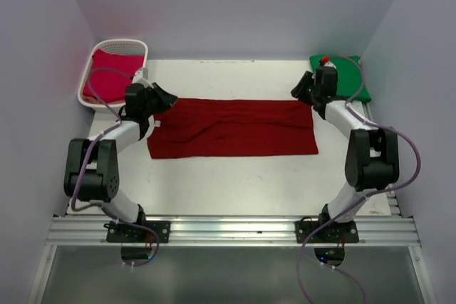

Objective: Fold and stack the t-shirts
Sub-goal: Fold the tshirt

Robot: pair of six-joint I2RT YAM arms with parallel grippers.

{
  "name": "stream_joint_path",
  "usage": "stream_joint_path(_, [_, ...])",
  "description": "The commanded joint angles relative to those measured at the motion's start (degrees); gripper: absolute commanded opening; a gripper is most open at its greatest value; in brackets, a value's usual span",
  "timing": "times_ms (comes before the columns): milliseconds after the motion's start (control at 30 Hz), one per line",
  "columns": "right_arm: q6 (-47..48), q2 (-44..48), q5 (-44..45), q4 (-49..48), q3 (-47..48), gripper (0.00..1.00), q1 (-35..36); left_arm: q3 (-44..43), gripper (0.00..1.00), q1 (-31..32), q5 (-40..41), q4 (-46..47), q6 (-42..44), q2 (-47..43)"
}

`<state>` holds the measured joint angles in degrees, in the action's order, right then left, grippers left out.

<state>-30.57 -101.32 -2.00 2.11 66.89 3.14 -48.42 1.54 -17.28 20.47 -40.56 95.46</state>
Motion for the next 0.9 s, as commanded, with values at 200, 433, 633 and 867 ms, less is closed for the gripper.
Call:
stream_joint_path(200, [5.3,11.5,-4.4,0.6,-0.2,0.50,15.5,-7.6,0.41,11.5,8.0,-20.7,13.8,-11.3])
stream_joint_path(433, [4.7,13.1,-3.5,2.8,-4.0,0.52,25.2,-9.0,0.73,20.9,21.4,-32.0,21.4,-8.8])
stream_joint_path(633, [5.1,13.5,-2.0,4.6,-4.8,0.52,27.6,-12.7,0.77,26.2,32.3,-37.3,23.9,-2.7])
stream_joint_path(867, [5.0,13.8,-1.3,3.9,-7.2,0.51,27.7,-14.8,0.73,28.7,37.0,-38.8,24.9,3.6])
